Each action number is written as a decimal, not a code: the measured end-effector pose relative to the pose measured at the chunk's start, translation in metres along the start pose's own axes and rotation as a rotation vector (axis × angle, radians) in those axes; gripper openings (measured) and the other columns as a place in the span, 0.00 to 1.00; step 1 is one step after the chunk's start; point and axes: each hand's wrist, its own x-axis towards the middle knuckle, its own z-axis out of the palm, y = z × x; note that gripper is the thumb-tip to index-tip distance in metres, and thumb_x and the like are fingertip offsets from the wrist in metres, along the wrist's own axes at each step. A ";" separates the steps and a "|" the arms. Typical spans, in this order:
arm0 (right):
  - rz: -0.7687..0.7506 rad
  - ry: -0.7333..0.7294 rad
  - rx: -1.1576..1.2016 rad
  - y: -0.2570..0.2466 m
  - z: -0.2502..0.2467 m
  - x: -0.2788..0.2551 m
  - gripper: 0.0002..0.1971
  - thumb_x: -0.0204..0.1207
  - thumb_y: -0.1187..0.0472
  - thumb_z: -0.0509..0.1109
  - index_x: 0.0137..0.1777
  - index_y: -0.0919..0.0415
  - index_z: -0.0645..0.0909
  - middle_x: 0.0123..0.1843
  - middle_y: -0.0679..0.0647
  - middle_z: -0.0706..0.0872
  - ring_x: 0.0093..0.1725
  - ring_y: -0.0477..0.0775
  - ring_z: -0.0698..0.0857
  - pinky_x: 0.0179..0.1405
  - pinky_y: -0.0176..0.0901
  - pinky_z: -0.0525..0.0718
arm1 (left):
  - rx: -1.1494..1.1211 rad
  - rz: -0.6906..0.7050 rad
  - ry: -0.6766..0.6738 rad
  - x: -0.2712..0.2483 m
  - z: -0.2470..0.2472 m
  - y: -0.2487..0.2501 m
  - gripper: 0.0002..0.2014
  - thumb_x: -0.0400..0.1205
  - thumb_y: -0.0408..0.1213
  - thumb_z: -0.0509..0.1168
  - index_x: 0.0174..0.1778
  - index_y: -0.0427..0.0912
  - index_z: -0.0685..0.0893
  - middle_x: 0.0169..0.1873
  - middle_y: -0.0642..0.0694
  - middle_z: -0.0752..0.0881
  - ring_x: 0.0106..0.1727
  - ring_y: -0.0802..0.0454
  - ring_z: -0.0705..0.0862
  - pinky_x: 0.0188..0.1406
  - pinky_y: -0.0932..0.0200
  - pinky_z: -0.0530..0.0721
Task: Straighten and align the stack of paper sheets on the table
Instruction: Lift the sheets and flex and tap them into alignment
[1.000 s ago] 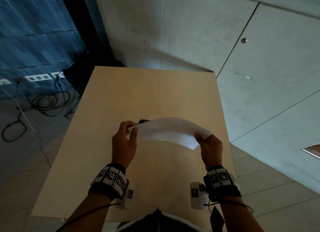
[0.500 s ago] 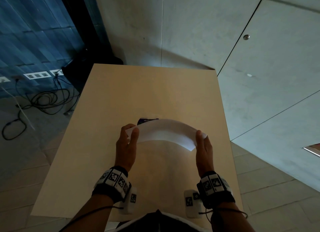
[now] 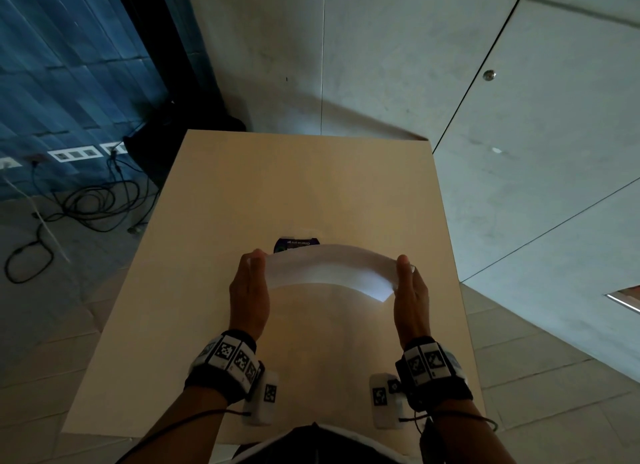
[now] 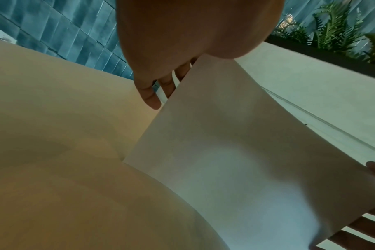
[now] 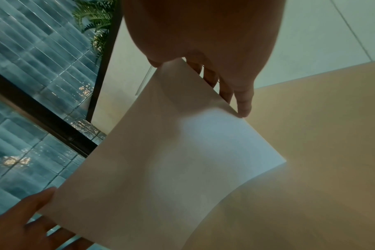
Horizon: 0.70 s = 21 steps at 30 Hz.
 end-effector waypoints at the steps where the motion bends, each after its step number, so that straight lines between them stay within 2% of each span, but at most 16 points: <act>1: -0.007 -0.002 -0.002 0.000 -0.001 0.000 0.24 0.84 0.41 0.55 0.46 0.61 0.80 0.40 0.52 0.82 0.43 0.53 0.80 0.46 0.48 0.78 | 0.007 -0.002 -0.003 0.001 0.000 0.000 0.15 0.87 0.50 0.49 0.50 0.49 0.79 0.41 0.54 0.81 0.44 0.54 0.79 0.42 0.59 0.77; 4: -0.013 -0.011 -0.015 -0.001 -0.001 0.001 0.24 0.84 0.41 0.55 0.46 0.63 0.79 0.40 0.53 0.82 0.42 0.52 0.79 0.46 0.48 0.77 | 0.018 -0.015 -0.008 0.003 -0.001 0.003 0.16 0.87 0.49 0.50 0.50 0.46 0.80 0.40 0.51 0.81 0.44 0.53 0.79 0.41 0.59 0.76; 6: -0.008 -0.017 -0.016 -0.002 -0.002 0.001 0.24 0.84 0.42 0.55 0.45 0.65 0.78 0.38 0.52 0.80 0.41 0.52 0.78 0.45 0.47 0.76 | 0.012 -0.024 -0.008 0.004 -0.001 0.004 0.16 0.87 0.49 0.50 0.51 0.45 0.80 0.41 0.49 0.81 0.43 0.56 0.79 0.41 0.61 0.76; 10: -0.011 -0.023 -0.033 -0.003 -0.002 0.002 0.29 0.82 0.38 0.55 0.46 0.67 0.76 0.39 0.55 0.79 0.41 0.53 0.77 0.44 0.48 0.75 | 0.043 0.013 -0.028 0.002 -0.002 0.004 0.13 0.87 0.50 0.49 0.50 0.54 0.78 0.41 0.58 0.80 0.43 0.66 0.78 0.41 0.67 0.75; 12: -0.003 -0.023 -0.044 -0.003 -0.002 0.003 0.30 0.80 0.36 0.55 0.46 0.68 0.75 0.39 0.56 0.78 0.41 0.53 0.76 0.44 0.49 0.74 | 0.034 0.007 -0.050 0.000 -0.004 0.001 0.11 0.86 0.52 0.49 0.50 0.59 0.76 0.42 0.60 0.79 0.45 0.62 0.79 0.44 0.63 0.75; 14: 0.012 -0.023 -0.041 -0.004 -0.002 0.004 0.30 0.80 0.36 0.55 0.46 0.68 0.75 0.39 0.56 0.78 0.42 0.54 0.76 0.44 0.50 0.74 | 0.019 -0.018 -0.074 -0.003 -0.006 0.001 0.13 0.86 0.53 0.48 0.56 0.58 0.76 0.44 0.61 0.78 0.48 0.55 0.78 0.51 0.58 0.72; 17: 0.029 -0.023 -0.034 -0.005 -0.003 0.005 0.30 0.78 0.36 0.56 0.46 0.69 0.75 0.39 0.56 0.77 0.41 0.54 0.75 0.44 0.50 0.73 | 0.006 -0.046 -0.090 -0.004 -0.006 0.008 0.11 0.86 0.52 0.48 0.56 0.61 0.75 0.47 0.65 0.75 0.47 0.65 0.76 0.57 0.62 0.67; 18: 0.031 -0.025 -0.036 -0.005 -0.003 0.006 0.31 0.78 0.35 0.56 0.46 0.69 0.75 0.39 0.56 0.77 0.41 0.54 0.76 0.45 0.50 0.73 | 0.005 -0.051 -0.095 -0.002 -0.005 0.009 0.14 0.86 0.53 0.48 0.61 0.60 0.75 0.52 0.63 0.76 0.50 0.66 0.76 0.59 0.63 0.67; 19: 0.032 -0.027 -0.039 -0.006 -0.004 0.006 0.31 0.78 0.35 0.56 0.46 0.68 0.75 0.39 0.56 0.78 0.41 0.54 0.76 0.45 0.50 0.74 | 0.005 -0.056 -0.096 0.001 -0.005 0.007 0.19 0.86 0.53 0.48 0.69 0.55 0.74 0.58 0.60 0.74 0.57 0.64 0.75 0.63 0.63 0.66; 21: 0.031 -0.029 -0.035 -0.007 -0.004 0.007 0.29 0.79 0.37 0.56 0.45 0.67 0.76 0.38 0.55 0.78 0.41 0.54 0.76 0.45 0.50 0.74 | 0.009 -0.062 -0.098 0.006 -0.005 0.003 0.24 0.86 0.52 0.48 0.76 0.47 0.70 0.62 0.56 0.72 0.64 0.60 0.70 0.67 0.62 0.66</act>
